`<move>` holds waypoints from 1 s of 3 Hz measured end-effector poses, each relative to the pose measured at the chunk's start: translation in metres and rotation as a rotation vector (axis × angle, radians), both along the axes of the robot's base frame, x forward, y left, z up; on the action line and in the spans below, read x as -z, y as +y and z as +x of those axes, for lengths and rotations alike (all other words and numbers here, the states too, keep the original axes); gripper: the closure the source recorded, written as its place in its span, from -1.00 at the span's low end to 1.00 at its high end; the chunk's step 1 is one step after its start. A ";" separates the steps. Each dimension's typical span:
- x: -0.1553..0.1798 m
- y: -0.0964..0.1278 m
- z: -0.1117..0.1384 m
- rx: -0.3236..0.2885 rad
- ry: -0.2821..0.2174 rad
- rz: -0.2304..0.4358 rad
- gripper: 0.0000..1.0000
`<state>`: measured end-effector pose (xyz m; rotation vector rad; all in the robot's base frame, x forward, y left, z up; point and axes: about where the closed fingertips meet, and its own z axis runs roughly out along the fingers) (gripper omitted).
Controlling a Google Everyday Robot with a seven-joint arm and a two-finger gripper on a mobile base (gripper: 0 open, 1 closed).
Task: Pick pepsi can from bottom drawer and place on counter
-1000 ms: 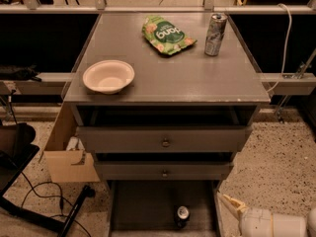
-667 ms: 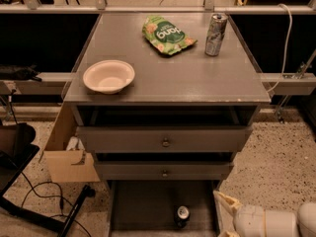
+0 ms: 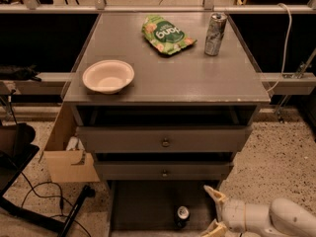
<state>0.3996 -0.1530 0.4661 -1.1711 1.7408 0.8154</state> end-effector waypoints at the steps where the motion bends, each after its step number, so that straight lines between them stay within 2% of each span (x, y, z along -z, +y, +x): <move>1: 0.066 0.000 0.011 0.004 -0.002 0.038 -1.00; 2: 0.112 0.003 0.007 0.077 0.080 0.106 -1.00; 3: 0.118 0.009 0.004 0.076 0.091 0.120 -1.00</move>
Offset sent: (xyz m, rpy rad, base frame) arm 0.0023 0.0014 -0.1698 0.2054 0.2177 -0.2069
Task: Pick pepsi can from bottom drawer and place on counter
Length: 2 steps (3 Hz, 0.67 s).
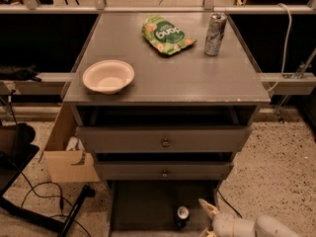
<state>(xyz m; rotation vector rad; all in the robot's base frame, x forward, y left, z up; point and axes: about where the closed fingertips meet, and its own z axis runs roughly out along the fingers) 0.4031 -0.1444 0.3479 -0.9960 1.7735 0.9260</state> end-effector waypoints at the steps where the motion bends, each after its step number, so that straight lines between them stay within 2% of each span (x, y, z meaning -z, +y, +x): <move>1: 0.022 0.017 0.002 -0.067 -0.014 -0.020 -1.00; 2: 0.052 0.033 0.008 -0.157 -0.073 -0.028 -1.00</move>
Offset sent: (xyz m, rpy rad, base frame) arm 0.0218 0.0443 -0.0886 -0.0439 -0.1582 0.2588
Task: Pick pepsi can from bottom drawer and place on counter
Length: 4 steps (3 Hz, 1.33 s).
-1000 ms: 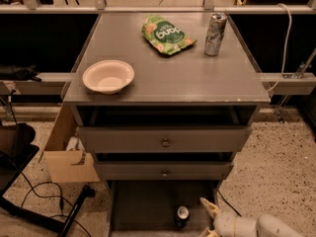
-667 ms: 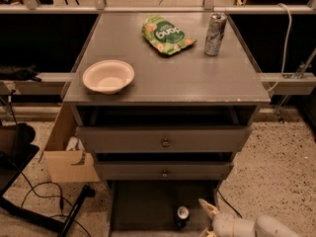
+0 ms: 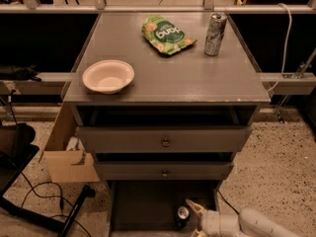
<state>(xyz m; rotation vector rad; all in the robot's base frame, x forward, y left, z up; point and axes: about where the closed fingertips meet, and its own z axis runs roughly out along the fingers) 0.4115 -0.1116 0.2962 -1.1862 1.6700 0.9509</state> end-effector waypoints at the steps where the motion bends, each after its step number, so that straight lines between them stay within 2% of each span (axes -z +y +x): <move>1: 0.022 0.013 0.021 -0.080 -0.075 0.004 -1.00; 2: 0.031 0.019 0.035 -0.112 -0.109 0.004 -1.00; 4: 0.076 -0.002 0.060 -0.086 -0.093 0.004 -1.00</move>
Offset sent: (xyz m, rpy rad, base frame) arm 0.0547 0.0206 -0.0407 -0.0035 -0.1553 0.1441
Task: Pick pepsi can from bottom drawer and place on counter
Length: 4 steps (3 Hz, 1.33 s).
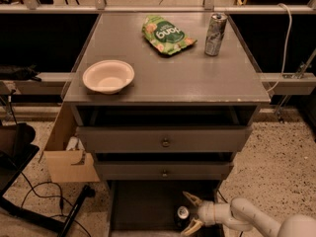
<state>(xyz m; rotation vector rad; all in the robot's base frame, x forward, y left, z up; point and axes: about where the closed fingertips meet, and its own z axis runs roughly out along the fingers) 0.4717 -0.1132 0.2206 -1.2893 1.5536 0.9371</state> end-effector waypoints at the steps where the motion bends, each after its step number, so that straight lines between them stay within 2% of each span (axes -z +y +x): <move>1: 0.014 -0.012 0.009 0.030 0.009 0.001 -1.00; 3: 0.041 -0.005 0.005 0.012 0.076 0.000 -0.05; 4: 0.042 -0.005 0.005 0.012 0.076 0.000 0.57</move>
Offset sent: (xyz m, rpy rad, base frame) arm 0.0120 -0.0147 -0.0458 -0.0088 0.0524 -0.0328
